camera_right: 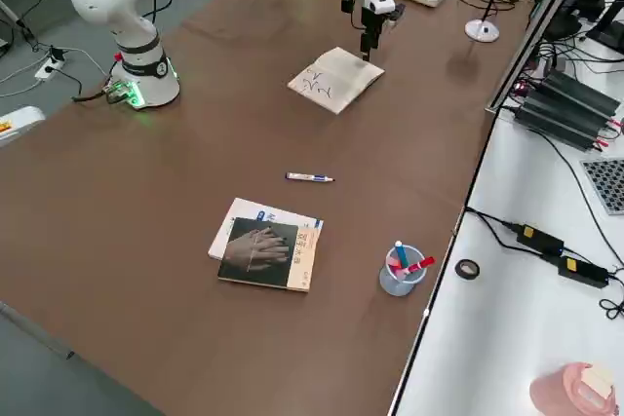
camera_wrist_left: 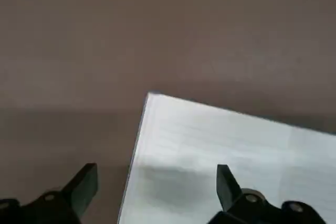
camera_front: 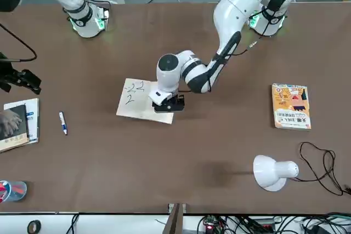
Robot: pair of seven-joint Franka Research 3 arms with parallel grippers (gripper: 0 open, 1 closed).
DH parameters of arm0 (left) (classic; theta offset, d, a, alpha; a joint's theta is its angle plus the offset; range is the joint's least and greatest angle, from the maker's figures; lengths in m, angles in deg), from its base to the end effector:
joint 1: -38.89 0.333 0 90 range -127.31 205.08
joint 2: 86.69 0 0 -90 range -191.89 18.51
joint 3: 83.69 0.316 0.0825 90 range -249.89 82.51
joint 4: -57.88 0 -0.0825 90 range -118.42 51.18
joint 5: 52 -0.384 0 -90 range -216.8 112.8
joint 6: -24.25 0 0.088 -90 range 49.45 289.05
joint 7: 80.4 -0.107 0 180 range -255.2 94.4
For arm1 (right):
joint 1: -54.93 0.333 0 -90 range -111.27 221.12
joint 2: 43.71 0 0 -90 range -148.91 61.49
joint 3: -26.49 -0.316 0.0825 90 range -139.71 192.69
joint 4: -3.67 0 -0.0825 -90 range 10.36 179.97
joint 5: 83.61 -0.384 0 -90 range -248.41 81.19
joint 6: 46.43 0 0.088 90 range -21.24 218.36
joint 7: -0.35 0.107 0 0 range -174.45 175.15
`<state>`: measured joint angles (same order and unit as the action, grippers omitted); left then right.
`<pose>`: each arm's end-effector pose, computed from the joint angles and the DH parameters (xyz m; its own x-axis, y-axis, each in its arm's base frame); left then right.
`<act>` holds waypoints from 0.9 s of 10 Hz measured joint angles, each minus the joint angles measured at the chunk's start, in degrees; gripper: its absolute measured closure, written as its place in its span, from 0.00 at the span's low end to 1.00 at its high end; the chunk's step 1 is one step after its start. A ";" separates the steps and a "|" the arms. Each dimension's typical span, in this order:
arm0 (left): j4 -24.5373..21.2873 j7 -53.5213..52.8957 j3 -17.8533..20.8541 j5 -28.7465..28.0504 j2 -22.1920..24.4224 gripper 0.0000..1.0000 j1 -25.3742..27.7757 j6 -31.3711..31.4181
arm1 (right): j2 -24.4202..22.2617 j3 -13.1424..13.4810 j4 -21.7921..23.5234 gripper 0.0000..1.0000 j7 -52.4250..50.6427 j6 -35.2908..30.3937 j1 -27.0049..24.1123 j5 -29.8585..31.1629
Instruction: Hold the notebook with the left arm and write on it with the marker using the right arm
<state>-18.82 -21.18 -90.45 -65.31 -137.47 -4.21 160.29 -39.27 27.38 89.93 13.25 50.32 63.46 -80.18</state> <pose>0.5051 -0.5618 0.2111 0.9853 0.0646 0.1579 0.0521 -0.9953 0.0821 0.5860 0.0732 0.6225 0.9896 -0.0850 0.1162 -0.0897 -0.9953 0.0360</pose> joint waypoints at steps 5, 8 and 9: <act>1.76 0.00 0.69 -0.01 -2.04 0.00 0.00 1.62 | 0.00 -0.04 0.01 0.00 0.00 0.00 0.00 0.00; 2.69 0.00 0.84 -0.03 -3.23 0.00 -0.05 1.70 | 0.00 -0.04 0.02 0.00 0.00 0.00 0.00 0.00; 2.83 0.00 1.05 -0.03 -3.56 0.00 -0.14 1.71 | 0.00 -0.04 0.02 0.00 0.00 0.00 0.00 0.00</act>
<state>-15.98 -21.19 -89.39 -65.34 -141.02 -4.34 162.00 -39.27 27.34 89.95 13.25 50.33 63.46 -80.18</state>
